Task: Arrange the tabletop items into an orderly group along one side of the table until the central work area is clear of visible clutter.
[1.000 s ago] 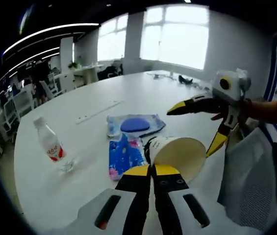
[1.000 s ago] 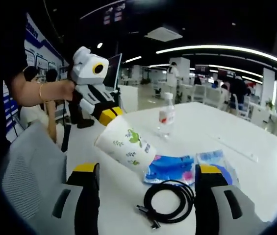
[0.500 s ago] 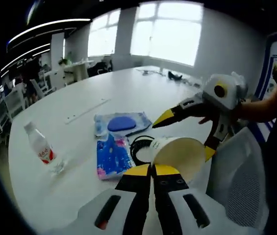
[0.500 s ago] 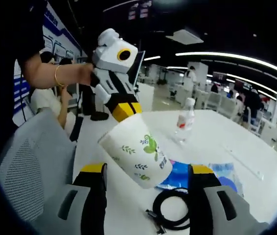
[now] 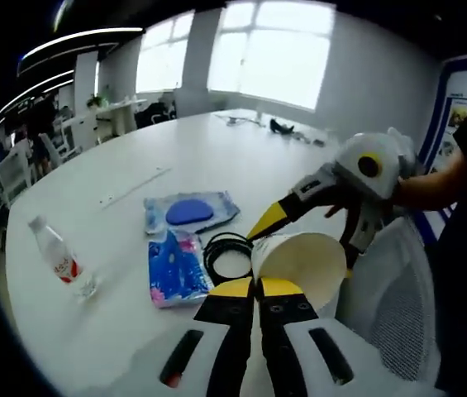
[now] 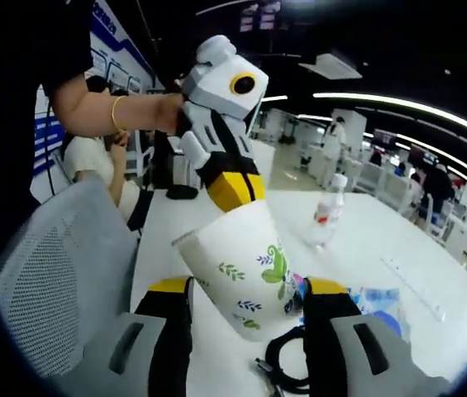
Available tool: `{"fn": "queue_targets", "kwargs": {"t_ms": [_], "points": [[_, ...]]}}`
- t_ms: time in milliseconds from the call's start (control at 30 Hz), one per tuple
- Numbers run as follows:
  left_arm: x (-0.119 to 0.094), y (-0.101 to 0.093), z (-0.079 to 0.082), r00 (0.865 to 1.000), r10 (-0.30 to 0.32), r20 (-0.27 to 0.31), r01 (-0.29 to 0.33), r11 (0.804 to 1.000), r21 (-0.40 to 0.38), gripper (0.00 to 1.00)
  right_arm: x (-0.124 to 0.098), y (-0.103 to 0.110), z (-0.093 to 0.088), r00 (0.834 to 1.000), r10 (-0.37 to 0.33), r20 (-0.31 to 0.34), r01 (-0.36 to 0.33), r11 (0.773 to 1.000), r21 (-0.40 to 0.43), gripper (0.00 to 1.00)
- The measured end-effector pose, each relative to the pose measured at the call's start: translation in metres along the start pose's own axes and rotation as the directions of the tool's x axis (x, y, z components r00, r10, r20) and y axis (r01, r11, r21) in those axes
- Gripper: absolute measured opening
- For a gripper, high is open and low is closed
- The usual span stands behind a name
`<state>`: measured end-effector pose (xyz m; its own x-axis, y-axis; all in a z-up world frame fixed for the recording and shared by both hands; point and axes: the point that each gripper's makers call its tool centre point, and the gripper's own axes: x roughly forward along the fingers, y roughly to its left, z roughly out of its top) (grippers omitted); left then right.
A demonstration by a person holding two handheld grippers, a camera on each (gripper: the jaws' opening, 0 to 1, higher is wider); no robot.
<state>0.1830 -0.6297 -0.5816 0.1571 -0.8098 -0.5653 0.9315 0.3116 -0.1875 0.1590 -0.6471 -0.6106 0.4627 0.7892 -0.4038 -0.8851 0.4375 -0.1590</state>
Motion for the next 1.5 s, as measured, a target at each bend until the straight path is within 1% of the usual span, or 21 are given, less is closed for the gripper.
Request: {"fn": "queue_targets", "kwargs": {"t_ms": [67,367,433,533,600,700,800,833,900,933,967,1000,1033,1133,1167,1200,1233,1267,1300,1400,1500], "points": [[0.0,0.0,0.003,1.0,-0.001,0.009,0.001,1.0,0.001,0.01,0.0,0.001,0.002,1.0,0.003,0.006,-0.003,1.0,-0.004,0.41],[-0.001,-0.003,0.017,0.998,-0.01,0.064,0.011,1.0,-0.008,0.01,-0.002,0.0,0.005,1.0,-0.003,0.02,0.003,1.0,-0.003,0.38],[-0.001,-0.003,0.022,0.996,-0.002,0.091,0.003,1.0,-0.007,0.01,-0.002,0.0,0.006,1.0,-0.007,0.027,0.007,1.0,0.003,0.37],[-0.002,-0.002,0.024,0.994,0.012,0.105,-0.014,1.0,0.012,0.01,-0.004,-0.003,0.009,0.999,-0.015,0.046,0.014,0.999,0.031,0.36],[-0.003,-0.001,0.026,0.993,0.019,0.118,-0.019,1.0,0.003,0.02,-0.004,-0.004,0.009,0.998,-0.02,0.055,0.018,0.999,0.045,0.36],[-0.007,0.006,0.031,0.986,0.055,0.156,-0.055,0.998,-0.006,0.07,-0.006,-0.007,0.009,0.997,-0.035,0.062,0.03,0.997,0.073,0.36],[-0.013,0.015,0.037,0.973,0.103,0.206,-0.096,0.994,-0.046,0.19,-0.008,-0.012,0.009,0.995,-0.056,0.08,0.047,0.992,0.119,0.36],[-0.014,0.016,0.036,0.973,0.106,0.207,-0.097,0.994,-0.053,0.23,-0.009,-0.014,0.009,0.994,-0.066,0.089,0.053,0.988,0.145,0.35],[-0.018,0.015,0.04,0.965,0.1,0.241,-0.083,0.993,-0.079,0.23,-0.011,-0.017,0.012,0.991,-0.077,0.114,0.056,0.982,0.18,0.35],[-0.021,0.016,0.044,0.956,0.11,0.272,-0.088,0.992,-0.093,0.26,-0.011,-0.018,0.012,0.99,-0.081,0.117,0.058,0.98,0.188,0.35],[-0.022,0.016,0.046,0.951,0.113,0.289,-0.087,0.991,-0.1,0.3,-0.012,-0.02,0.013,0.988,-0.091,0.125,0.064,0.977,0.205,0.35],[-0.024,0.015,0.05,0.94,0.112,0.321,-0.073,0.989,-0.132,0.35,-0.014,-0.023,0.014,0.985,-0.103,0.139,0.07,0.971,0.227,0.35],[-0.025,0.013,0.052,0.936,0.106,0.336,-0.057,0.987,-0.151,0.4,-0.015,-0.024,0.015,0.983,-0.109,0.147,0.071,0.967,0.244,0.35],[-0.027,0.01,0.054,0.926,0.092,0.367,-0.028,0.984,-0.175,0.48,-0.019,-0.03,0.02,0.973,-0.131,0.191,0.068,0.95,0.303,0.35],[-0.027,0.01,0.056,0.917,0.095,0.386,-0.021,0.981,-0.19,0.5,-0.02,-0.031,0.021,0.97,-0.139,0.198,0.071,0.947,0.314,0.35],[-0.028,0.01,0.057,0.911,0.097,0.402,-0.024,0.983,-0.183,0.53,-0.021,-0.033,0.022,0.968,-0.146,0.205,0.073,0.943,0.325,0.35],[-0.029,0.012,0.061,0.893,0.12,0.434,-0.039,0.981,-0.191,0.56,-0.022,-0.034,0.023,0.966,-0.15,0.21,0.074,0.941,0.33,0.35],[-0.03,0.012,0.063,0.883,0.131,0.451,-0.046,0.98,-0.195,0.59,-0.022,-0.035,0.023,0.965,-0.153,0.215,0.074,0.939,0.337,0.35],[-0.03,0.01,0.063,0.878,0.124,0.462,-0.036,0.98,-0.195,0.62,-0.023,-0.035,0.025,0.962,-0.156,0.223,0.071,0.935,0.347,0.35],[-0.025,0.004,0.062,0.876,0.112,0.469,-0.018,0.98,-0.2,0.64,-0.023,-0.035,0.027,0.958,-0.16,0.238,0.064,0.927,0.369,0.35],[-0.018,0.0,0.059,0.883,0.113,0.456,-0.022,0.979,-0.201,0.69,-0.022,-0.035,0.028,0.957,-0.167,0.236,0.071,0.927,0.369,0.35]]}}
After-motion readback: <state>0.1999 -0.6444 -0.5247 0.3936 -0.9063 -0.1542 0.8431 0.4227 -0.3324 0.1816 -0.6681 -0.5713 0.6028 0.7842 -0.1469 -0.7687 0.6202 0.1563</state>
